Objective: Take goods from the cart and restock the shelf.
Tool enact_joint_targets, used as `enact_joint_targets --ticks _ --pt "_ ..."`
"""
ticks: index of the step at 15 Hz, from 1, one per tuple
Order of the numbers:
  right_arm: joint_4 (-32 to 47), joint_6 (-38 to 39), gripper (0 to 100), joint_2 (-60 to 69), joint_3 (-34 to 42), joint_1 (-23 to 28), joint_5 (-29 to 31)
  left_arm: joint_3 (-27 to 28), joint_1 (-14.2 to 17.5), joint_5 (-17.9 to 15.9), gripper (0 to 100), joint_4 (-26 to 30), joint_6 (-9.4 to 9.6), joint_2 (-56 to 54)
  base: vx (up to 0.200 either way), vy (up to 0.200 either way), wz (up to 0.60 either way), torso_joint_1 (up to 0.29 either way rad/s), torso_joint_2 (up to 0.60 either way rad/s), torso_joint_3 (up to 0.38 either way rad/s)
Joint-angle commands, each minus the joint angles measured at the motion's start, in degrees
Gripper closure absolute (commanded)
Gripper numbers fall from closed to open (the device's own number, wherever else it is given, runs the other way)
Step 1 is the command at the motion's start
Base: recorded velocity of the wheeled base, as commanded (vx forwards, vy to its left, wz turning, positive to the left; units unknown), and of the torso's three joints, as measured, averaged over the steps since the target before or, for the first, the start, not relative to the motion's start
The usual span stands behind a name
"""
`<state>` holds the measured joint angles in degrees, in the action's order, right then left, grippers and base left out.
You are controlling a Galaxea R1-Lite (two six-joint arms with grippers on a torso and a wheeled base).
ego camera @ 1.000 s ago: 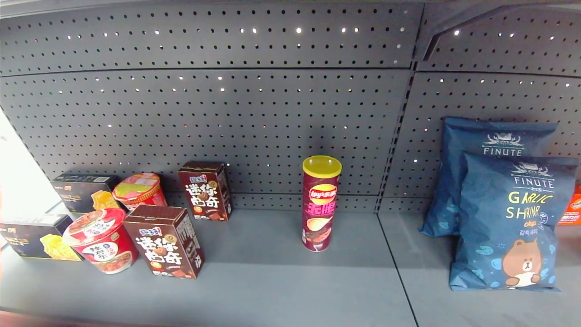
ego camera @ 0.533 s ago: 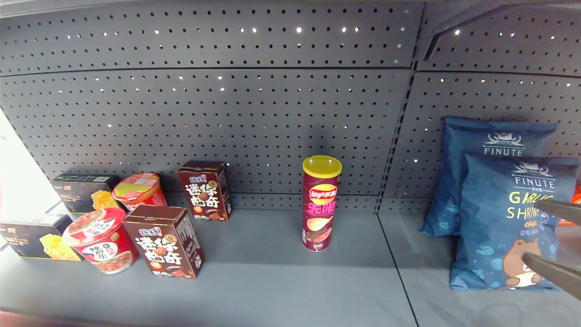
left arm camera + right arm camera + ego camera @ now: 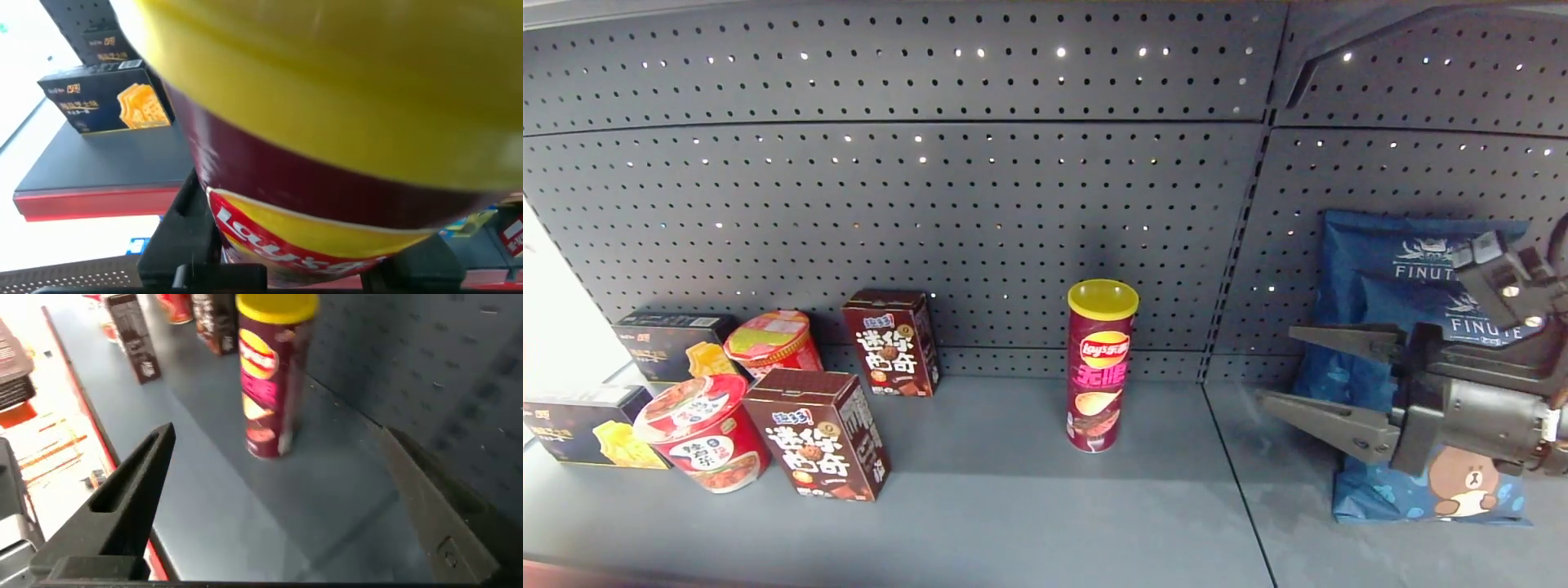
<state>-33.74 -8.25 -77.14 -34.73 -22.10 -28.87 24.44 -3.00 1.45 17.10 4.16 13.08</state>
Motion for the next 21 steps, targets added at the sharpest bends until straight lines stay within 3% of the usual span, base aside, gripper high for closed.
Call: enact_joint_targets --ticks 1,2,8,14,21 --pt "-1.06 -0.01 0 -7.58 -3.94 -2.86 -0.75 0.34 -0.08 -0.04 100 -0.05 -0.47 0.72 0.0 0.0 0.0 0.0 0.0 0.0" --pt "-1.32 -0.71 0 -9.69 -5.26 -3.56 -3.12 0.34 -0.17 -0.22 100 -0.05 -1.17 0.81 0.0 0.0 0.0 0.0 0.0 0.0" --pt "-1.85 -4.49 0 -18.66 -9.74 -3.21 -10.6 0.34 -0.17 -1.45 100 -0.14 -1.34 0.72 0.0 0.0 0.0 0.0 0.0 0.0" --pt "-7.04 -4.4 0 -27.45 -13.17 -3.3 -14.81 -0.01 -0.87 -2.86 100 -2.07 -1.34 1.16 0.0 0.0 0.0 0.0 0.0 0.0" --pt "-7.21 -3.96 0 -37.38 -22.66 -3.56 -16.22 -0.1 -0.69 -2.68 100 -2.07 -1.34 0.98 0.0 0.0 0.0 0.0 0.0 0.0"
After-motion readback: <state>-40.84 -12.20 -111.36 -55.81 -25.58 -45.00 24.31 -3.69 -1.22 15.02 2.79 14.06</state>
